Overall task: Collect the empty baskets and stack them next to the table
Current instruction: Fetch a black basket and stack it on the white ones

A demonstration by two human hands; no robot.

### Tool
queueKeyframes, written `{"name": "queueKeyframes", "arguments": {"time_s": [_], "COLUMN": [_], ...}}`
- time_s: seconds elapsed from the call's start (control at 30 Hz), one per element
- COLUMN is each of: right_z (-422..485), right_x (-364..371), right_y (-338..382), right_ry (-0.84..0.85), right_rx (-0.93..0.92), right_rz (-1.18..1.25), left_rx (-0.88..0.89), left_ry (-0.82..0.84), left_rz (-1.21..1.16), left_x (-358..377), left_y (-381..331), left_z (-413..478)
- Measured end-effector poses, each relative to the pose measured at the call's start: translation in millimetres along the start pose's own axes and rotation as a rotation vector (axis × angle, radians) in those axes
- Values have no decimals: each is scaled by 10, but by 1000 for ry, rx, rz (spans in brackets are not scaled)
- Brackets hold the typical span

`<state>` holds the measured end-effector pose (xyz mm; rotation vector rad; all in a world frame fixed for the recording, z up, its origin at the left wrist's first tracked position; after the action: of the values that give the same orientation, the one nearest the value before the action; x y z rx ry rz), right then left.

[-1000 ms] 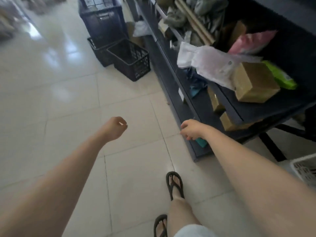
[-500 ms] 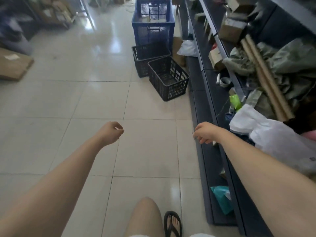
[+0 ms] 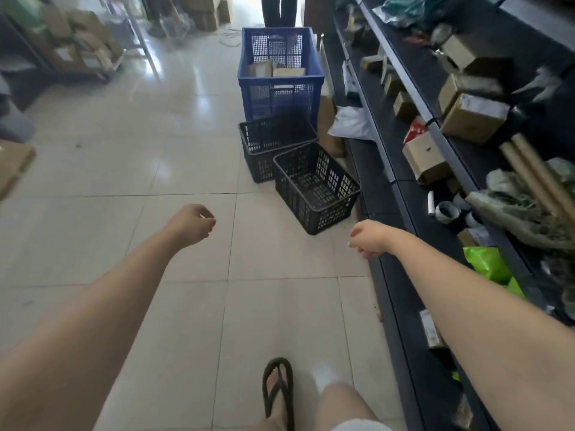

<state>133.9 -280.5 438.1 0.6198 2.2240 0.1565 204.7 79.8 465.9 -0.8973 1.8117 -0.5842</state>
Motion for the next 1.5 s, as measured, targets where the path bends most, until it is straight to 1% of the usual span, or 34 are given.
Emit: {"name": "queueKeyframes", "arguments": {"time_s": [0.13, 0.3, 0.37, 0.47, 0.53, 0.6, 0.7, 0.83, 0.97, 1.03, 1.13, 1.23, 1.37, 1.43, 1.5], "right_z": [534, 1321, 1699, 2263, 2560, 2775, 3113, 3602, 4142, 4422, 4927, 5470, 6149, 6511, 6816], "right_x": [-361, -817, -1035, -1380, -1536, -1658, -1829, -1990, -2153, -2103, -1893, -1655, -1140, -840, -571], "right_y": [288, 306, 285, 172, 135, 135, 147, 105, -44, -146, -228, -307, -561, -792, -1060], "right_ry": [28, 62, 57, -2, 17, 50, 46, 49, -70, -116, -57, -59, -69, -128, -212], "right_rx": [-2, 72, 101, 158, 189, 229, 282, 363, 477, 591, 676, 703, 832, 924, 1040], "right_rz": [7, 8, 4, 43, 69, 121, 257, 414, 553, 633, 666, 729, 801, 867, 875], "left_rx": [24, 27, 21, 10, 25, 51, 119, 202, 282, 282, 254, 233, 213, 200, 182], "left_ry": [46, 105, 112, 128, 129, 144, 182, 303, 427, 520, 605, 594, 592, 591, 569], "left_rz": [-7, 25, 69, 153, 231, 306, 385, 470, 599, 665, 710, 756, 839, 888, 960], "left_x": [-32, 124, 165, 223, 237, 295, 478, 868, 1298, 1577, 1916, 2165, 2712, 3068, 3402], "left_y": [-433, -810, -948, -1233, -1463, -1669, -1975, -2309, -2543, -2533, -2355, -2091, -1616, -1327, -1030], "left_z": [810, 1916, 2388, 3097, 3539, 3919, 4435, 5193, 6026, 6475, 7106, 7727, 8520, 8879, 9198]}}
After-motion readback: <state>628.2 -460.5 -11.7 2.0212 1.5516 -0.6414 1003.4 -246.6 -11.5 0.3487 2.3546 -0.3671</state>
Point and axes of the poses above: each hand's wrist, its own z-axis towards the middle knuckle, its own x-axis out of the palm, y = z × x, the point moved 7 cm from there along z, towards the middle knuckle, and after that the axes turned 6 degrees about -z, right-handed, at the moved point
